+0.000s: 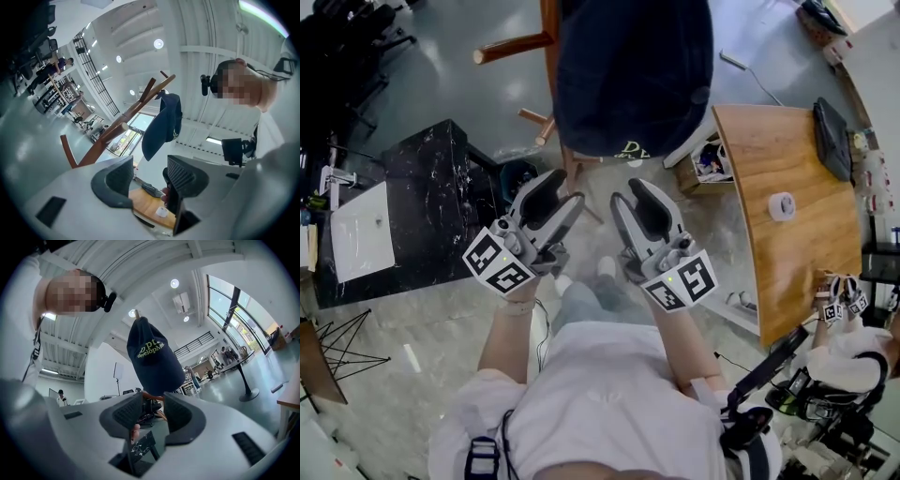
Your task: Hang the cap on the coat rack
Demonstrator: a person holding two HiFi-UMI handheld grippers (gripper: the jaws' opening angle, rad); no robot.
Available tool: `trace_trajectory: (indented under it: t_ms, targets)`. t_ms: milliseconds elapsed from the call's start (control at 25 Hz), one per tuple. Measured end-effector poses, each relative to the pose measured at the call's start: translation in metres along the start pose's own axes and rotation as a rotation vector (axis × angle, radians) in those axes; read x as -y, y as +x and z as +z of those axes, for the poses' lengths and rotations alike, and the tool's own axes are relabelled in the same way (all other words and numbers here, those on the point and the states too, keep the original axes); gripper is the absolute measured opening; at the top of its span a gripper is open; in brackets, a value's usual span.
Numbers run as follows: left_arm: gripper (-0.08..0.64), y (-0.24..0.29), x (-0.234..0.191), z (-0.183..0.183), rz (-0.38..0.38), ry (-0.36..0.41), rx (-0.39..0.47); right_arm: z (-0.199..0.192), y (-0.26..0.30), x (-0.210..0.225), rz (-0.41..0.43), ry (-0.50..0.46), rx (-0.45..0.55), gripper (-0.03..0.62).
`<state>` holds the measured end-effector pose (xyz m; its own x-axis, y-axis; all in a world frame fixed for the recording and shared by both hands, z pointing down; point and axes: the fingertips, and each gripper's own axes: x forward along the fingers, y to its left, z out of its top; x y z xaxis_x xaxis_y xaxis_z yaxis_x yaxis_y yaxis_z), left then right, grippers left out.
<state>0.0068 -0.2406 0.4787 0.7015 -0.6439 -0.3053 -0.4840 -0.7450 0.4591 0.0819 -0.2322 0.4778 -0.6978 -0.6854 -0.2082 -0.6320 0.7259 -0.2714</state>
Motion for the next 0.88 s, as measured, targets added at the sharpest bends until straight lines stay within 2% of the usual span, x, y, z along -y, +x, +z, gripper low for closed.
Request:
trace_trajectory:
  t_ms: [280, 480, 880]
  targets:
    - [0.202, -0.008, 0.012, 0.024, 0.032, 0.032, 0.025, 0.011, 0.014, -0.025, 0.080, 0.007, -0.013, 0.127]
    - [0.190, -0.018, 0.024, 0.055, 0.081, 0.068, 0.059, 0.028, 0.036, -0.050, 0.184, 0.018, -0.018, 0.127]
    - [0.143, -0.085, 0.044, 0.128, 0.246, 0.191, 0.175, 0.044, 0.086, -0.134, 0.430, 0.039, -0.016, 0.126]
